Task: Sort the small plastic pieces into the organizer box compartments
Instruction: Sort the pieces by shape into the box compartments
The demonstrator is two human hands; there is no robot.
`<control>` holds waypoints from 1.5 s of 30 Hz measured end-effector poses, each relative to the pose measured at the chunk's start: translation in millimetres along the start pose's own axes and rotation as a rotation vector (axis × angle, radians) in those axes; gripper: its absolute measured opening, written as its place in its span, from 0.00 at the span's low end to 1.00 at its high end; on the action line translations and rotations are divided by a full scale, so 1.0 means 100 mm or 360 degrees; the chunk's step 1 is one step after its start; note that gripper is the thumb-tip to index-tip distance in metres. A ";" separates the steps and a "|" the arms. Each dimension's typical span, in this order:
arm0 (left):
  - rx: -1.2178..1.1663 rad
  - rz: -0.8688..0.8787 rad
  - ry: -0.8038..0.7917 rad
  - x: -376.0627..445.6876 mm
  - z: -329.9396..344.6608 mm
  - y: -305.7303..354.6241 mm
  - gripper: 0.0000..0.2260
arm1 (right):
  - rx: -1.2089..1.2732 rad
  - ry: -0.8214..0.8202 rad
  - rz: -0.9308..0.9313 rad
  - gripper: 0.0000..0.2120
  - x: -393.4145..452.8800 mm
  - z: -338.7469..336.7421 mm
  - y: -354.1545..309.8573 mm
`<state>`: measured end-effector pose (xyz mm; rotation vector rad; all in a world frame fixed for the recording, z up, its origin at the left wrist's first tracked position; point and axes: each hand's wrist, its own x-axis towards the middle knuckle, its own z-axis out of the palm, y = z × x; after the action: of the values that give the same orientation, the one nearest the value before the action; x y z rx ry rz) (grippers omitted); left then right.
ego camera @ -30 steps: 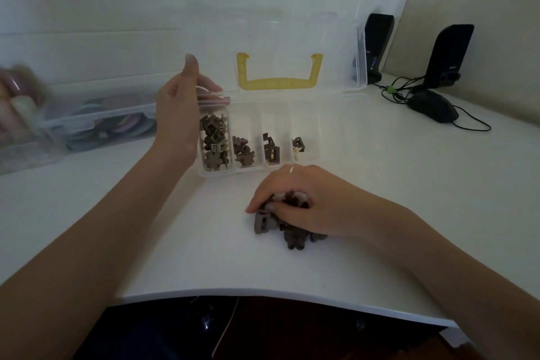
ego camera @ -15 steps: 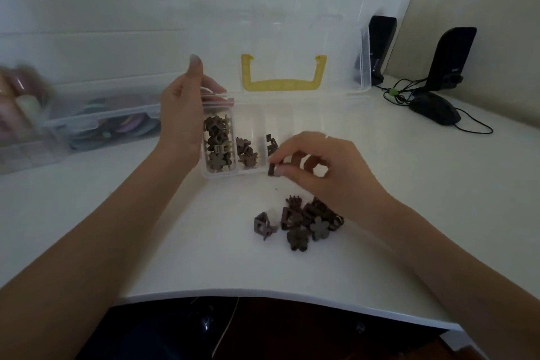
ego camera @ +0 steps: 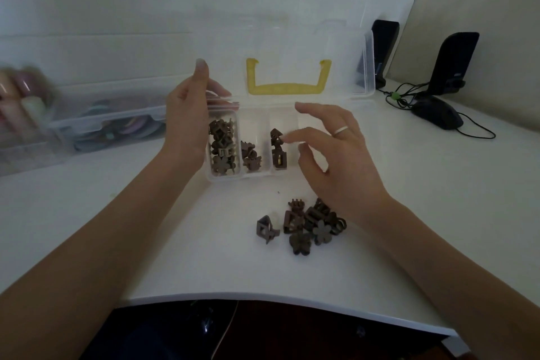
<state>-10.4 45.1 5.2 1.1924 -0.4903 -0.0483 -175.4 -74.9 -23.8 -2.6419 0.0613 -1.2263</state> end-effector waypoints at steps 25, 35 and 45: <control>0.0000 0.0006 -0.0020 0.00 0.00 0.00 0.21 | 0.0199 -0.0876 0.0089 0.09 -0.07 -0.37 0.01; -0.0021 0.0000 -0.0011 0.01 0.00 0.00 0.21 | 0.0142 -0.1052 0.0012 0.14 -0.07 -0.33 0.02; 0.0002 -0.0007 -0.0013 0.02 -0.02 -0.01 0.22 | 0.0153 -0.1099 -0.0021 0.11 -0.06 -0.30 0.00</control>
<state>-7.5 45.6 4.2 1.1950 -0.4951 -0.0568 -202.1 -79.6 -9.1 -2.8183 -0.1275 -0.2579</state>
